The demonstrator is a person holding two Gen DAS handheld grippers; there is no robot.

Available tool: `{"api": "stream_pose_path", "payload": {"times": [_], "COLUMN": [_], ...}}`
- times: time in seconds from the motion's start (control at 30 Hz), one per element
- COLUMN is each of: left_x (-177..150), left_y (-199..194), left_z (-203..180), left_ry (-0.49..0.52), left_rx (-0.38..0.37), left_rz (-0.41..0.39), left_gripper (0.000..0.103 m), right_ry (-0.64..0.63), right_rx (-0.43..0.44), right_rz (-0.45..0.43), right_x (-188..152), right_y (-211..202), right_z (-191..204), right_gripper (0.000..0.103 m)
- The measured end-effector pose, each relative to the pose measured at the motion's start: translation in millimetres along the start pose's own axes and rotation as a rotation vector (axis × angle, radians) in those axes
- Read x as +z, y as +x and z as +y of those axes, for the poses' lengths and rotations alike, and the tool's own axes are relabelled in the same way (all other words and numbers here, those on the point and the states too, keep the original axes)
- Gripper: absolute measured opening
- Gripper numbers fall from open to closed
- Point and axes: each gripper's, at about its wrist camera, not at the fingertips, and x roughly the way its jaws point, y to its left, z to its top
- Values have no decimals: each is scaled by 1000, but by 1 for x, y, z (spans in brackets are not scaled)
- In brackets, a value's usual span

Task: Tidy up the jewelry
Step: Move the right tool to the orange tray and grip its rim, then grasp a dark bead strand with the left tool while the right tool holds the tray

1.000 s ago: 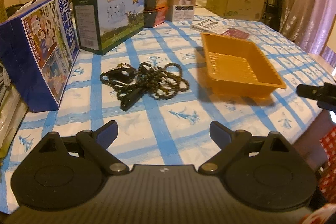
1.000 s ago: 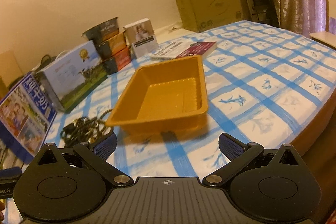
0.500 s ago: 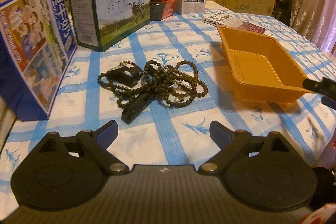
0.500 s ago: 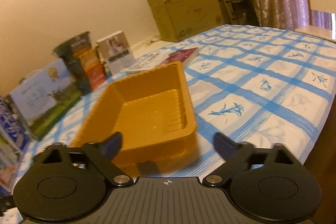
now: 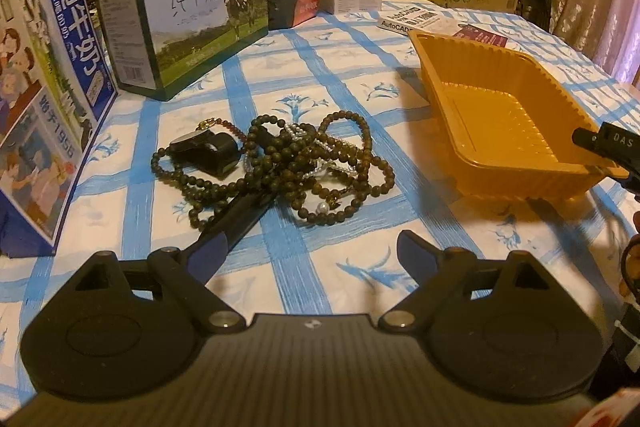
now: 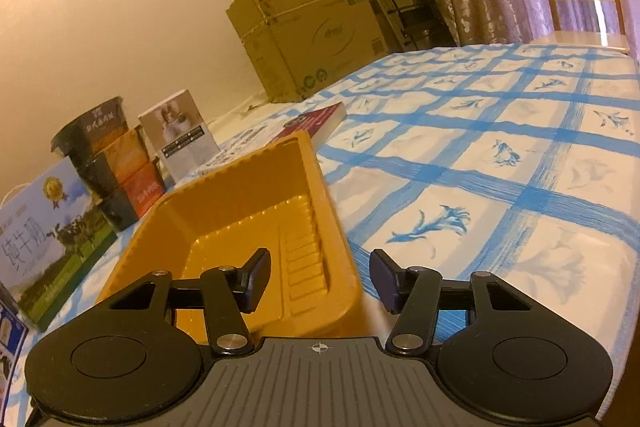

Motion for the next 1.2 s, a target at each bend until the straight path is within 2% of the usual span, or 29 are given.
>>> {"api": "stream_pose_path", "payload": {"times": [0.13,0.3,0.37,0.43,0.6,0.8,0.9,0.97,1.0,1.07,1.2], "left_x": [2,2,2,1,1,3,4,6,7,10,13], "left_y": [6,11,12,13,16,20,24,29,32,39,47], "left_z": [-1,-5,-7,-7,-10,-10,-11,-10,-9,-6,2], "left_ry": [4,13,17,20,37,56,79,85,83,66,16], "left_rx": [-1,-2,-3,-5,3,2,3,2,4,16,34], "left_rz": [0,6,8,5,-7,-34,-52,-57,-51,-45,-37], "left_gripper": [91,90,89,88,86,77,70,57,54,45,36], "right_ry": [11,5,-8,-35,-88,-183,-188,-189,-191,-189,-188], "right_rx": [-7,-5,-2,-8,11,28,35,36,37,37,38], "right_rz": [1,-4,-20,-31,-9,0,19,26,28,34,39], "right_x": [-3,-7,-7,-5,3,21,26,27,26,26,26], "right_y": [8,11,10,10,9,-3,-7,-9,-10,-11,-12], "right_z": [1,-1,-1,0,0,2,-3,-5,-5,-6,-7], "right_gripper": [46,23,11,7,5,5,5,5,5,5,5]}}
